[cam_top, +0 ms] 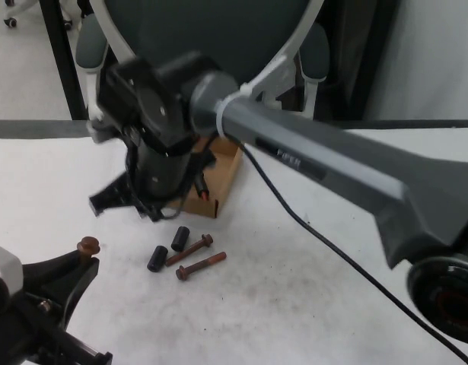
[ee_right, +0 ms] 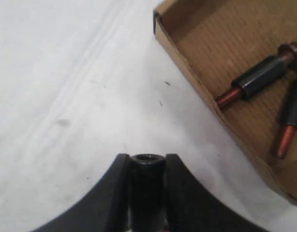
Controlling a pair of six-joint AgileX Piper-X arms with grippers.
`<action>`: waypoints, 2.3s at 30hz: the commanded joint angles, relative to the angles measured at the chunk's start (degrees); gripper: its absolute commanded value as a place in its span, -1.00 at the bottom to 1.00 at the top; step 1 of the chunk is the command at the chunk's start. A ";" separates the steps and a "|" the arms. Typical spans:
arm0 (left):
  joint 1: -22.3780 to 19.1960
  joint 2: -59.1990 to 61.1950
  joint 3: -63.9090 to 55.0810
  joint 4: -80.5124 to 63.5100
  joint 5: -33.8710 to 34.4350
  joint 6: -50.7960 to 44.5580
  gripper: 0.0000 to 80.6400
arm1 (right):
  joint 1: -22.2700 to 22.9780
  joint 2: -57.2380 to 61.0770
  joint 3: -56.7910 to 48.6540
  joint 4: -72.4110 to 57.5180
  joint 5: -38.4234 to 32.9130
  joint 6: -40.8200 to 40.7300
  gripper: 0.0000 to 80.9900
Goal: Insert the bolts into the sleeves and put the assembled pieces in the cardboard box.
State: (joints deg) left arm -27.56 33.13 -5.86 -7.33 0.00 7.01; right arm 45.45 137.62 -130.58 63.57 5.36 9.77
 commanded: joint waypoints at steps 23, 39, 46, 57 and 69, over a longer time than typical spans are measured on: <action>0.08 -0.49 -0.72 -1.66 4.99 -2.29 -0.98 | 2.86 -30.70 39.76 -21.15 4.93 -2.45 -0.99; 0.08 -0.21 -0.72 -11.63 20.38 -11.67 -0.98 | 7.27 -59.76 88.32 -69.67 -0.35 -1.28 -0.99; 0.08 -0.21 -0.72 -16.67 25.76 -16.83 -0.98 | 11.32 -63.95 104.40 -94.20 -0.98 -4.99 -0.99; 0.08 -0.21 -0.72 -18.67 30.25 -24.48 -0.98 | 13.98 -63.95 112.62 -108.01 -5.00 -12.72 -0.99; -0.02 4.06 -0.72 -27.43 36.95 -25.02 -0.98 | 13.98 -63.95 112.62 -108.91 -12.01 -17.04 -0.99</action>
State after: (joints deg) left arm -27.56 36.44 -6.11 -32.60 36.07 -17.68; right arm 59.31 74.29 -17.78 -44.18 -4.97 -6.61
